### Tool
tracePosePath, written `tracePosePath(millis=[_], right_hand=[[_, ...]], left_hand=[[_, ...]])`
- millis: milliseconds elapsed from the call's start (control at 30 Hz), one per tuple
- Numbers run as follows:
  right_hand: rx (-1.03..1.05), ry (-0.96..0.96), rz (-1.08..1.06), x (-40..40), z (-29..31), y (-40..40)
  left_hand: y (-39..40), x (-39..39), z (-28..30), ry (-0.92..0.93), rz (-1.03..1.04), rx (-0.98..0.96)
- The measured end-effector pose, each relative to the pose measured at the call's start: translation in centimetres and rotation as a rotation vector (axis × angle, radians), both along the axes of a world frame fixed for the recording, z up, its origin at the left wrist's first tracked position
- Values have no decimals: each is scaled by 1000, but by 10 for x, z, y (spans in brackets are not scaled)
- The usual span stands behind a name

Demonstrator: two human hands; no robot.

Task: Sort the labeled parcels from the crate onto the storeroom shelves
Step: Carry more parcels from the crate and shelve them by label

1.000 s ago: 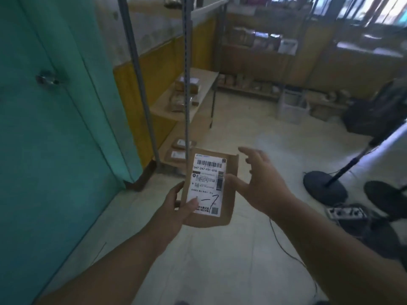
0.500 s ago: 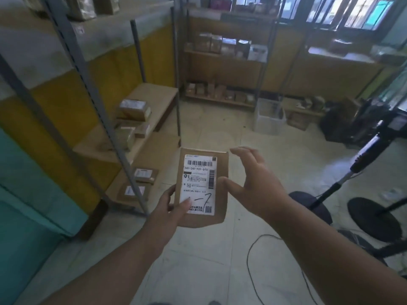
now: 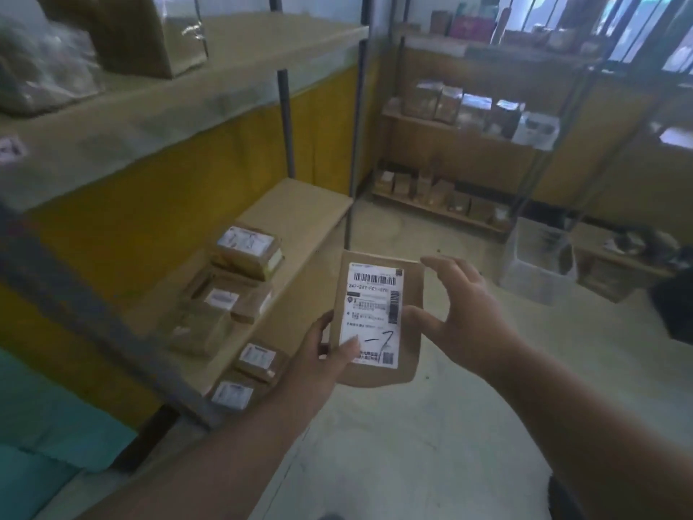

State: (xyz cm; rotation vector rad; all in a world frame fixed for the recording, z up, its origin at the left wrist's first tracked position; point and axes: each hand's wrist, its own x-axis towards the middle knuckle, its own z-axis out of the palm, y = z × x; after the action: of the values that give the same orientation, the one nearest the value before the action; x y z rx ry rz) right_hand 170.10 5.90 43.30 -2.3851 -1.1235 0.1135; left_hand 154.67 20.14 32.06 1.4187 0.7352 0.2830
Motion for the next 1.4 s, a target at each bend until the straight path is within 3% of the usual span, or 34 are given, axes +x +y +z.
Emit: tracePosePath(millis=[267,500,700,833,1233,1400], right_hand=[[-6,-36,87,182,-8,67],[-42,-21,410,302,-14,185],[-65,14,652,327,-43,312],[-98,19,802,330,-63,379],[-214,-24,1196,360,-112,531],[-248,-10,1313,373,-131,574]], left_hand=[[47,175,-8,-52,79,2],[101,259,-11,3,429,-17],[172,278,-37,99,806,-96],[215,295,-52,174,902,-163],[313,374,-88,81,1432,-458],[344,398,-102,108,1661,-475]])
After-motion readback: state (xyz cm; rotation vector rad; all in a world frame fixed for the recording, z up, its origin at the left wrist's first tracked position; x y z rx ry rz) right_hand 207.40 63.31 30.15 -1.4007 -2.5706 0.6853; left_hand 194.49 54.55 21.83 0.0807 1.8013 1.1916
